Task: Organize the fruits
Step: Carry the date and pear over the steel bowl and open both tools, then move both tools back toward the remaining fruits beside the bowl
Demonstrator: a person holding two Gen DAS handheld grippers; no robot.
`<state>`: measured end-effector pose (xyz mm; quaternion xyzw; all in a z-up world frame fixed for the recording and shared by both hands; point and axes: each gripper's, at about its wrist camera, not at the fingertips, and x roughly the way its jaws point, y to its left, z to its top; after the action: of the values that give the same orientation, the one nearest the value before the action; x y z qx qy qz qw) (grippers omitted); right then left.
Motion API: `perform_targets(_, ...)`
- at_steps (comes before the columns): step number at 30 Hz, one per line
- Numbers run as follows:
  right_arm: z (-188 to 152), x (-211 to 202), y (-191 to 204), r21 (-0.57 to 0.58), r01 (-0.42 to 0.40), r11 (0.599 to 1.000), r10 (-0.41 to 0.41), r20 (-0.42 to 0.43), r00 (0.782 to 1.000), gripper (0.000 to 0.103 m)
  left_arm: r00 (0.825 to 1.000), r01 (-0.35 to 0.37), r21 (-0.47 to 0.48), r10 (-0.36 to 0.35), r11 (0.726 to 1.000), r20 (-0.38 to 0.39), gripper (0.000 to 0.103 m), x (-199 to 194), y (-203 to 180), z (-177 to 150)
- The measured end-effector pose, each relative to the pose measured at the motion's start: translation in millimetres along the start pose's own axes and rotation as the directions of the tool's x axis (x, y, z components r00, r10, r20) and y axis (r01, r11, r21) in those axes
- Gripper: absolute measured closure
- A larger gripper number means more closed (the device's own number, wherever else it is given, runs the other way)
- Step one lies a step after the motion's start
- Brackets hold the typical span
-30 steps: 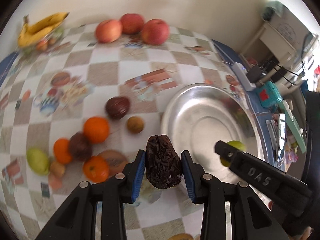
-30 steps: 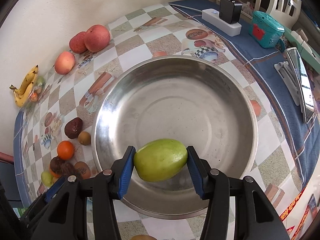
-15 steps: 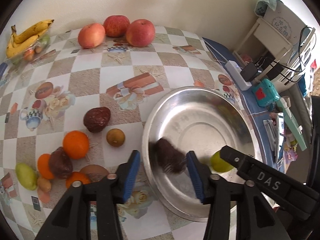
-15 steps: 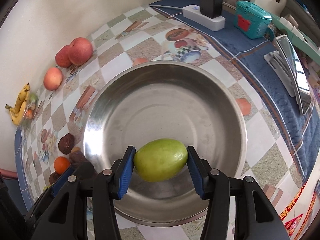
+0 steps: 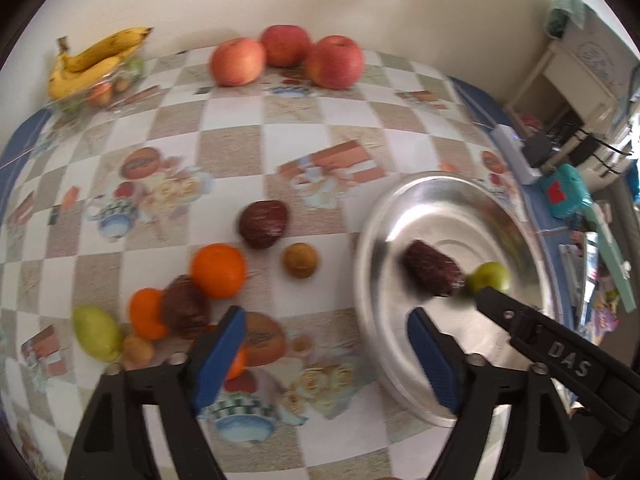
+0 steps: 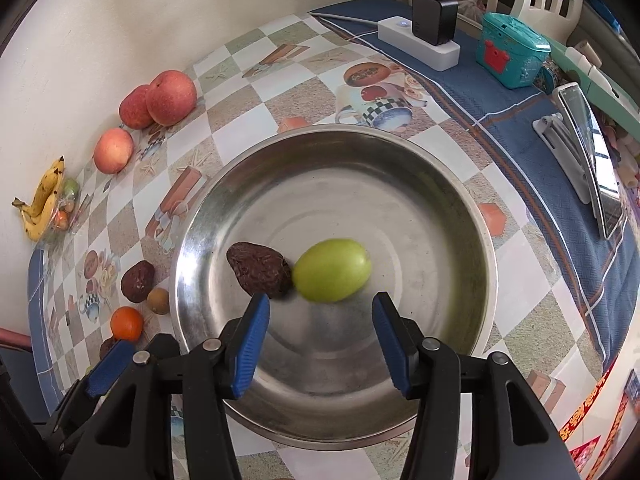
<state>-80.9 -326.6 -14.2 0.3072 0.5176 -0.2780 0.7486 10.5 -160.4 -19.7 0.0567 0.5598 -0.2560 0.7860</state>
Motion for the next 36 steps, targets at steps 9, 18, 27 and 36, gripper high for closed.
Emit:
perform_targets(9, -2, -4, 14, -0.062, 0.014, 0.998, -0.013, 0.017, 1.000, 0.028, 0.997, -0.062, -0.122, 0.057, 0.991, -0.048, 0.001, -3, 37, -2)
perform_targets(18, -7, -5, 29, -0.126, 0.034, 0.992, -0.030, 0.030, 0.999, 0.016, 0.978, -0.207, -0.207, 0.200, 0.956, -0.055, 0.000, -12, 75, -3)
perform_targets(27, -12, -9, 45, -0.191, 0.061, 0.980, -0.050, 0.063, 0.997, 0.009, 0.975, -0.221, -0.192, 0.224, 0.956, -0.009, 0.000, -27, 101, 3)
perform_targets(36, -17, -3, 53, -0.184, 0.052, 0.981, -0.048, 0.024, 0.999, 0.009, 0.968, -0.241, -0.266, 0.252, 0.933, 0.007, 0.000, -47, 147, 5)
